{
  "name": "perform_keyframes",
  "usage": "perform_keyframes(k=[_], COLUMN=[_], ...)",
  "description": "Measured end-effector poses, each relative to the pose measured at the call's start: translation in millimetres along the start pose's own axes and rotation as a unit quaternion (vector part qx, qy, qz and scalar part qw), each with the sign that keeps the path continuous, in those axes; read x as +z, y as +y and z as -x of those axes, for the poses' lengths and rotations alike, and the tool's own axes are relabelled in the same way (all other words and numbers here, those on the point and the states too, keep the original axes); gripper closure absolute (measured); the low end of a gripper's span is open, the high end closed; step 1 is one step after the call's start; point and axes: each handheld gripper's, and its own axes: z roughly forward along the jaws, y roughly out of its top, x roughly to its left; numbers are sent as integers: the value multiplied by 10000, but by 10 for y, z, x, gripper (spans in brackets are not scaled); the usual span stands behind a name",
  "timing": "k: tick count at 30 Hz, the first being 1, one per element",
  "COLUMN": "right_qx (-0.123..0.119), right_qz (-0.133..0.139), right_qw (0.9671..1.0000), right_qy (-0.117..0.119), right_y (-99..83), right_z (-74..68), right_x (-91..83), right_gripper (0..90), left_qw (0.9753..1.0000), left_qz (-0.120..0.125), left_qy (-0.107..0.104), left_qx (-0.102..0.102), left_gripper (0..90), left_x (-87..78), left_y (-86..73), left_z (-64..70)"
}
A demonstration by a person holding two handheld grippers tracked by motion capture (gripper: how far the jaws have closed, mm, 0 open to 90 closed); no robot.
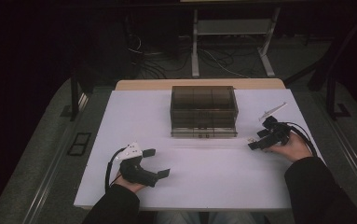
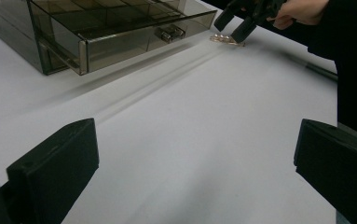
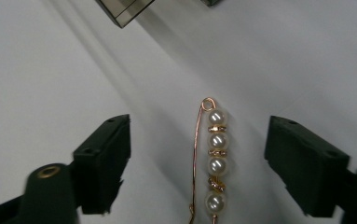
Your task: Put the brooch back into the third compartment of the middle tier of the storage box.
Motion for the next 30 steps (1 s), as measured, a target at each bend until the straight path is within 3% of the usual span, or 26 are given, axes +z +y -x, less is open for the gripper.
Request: perform_keyframes(k=[11, 30], right_qx=[-198, -361], right_qz=[-16, -129], right_qw=[9996, 9986], right_qy=[-212, -353], right_y=[-3, -18], right_z=[-21, -31], right_x=[7, 28], right_gripper=[467, 665], left_qw=[10000, 10000], left_qz=[-10, 4], left_qy=[-8, -75], left_qx=[15, 41], left_gripper=[0, 0], left_x=[1, 2], left_y=[0, 2], left_z=[1, 7])
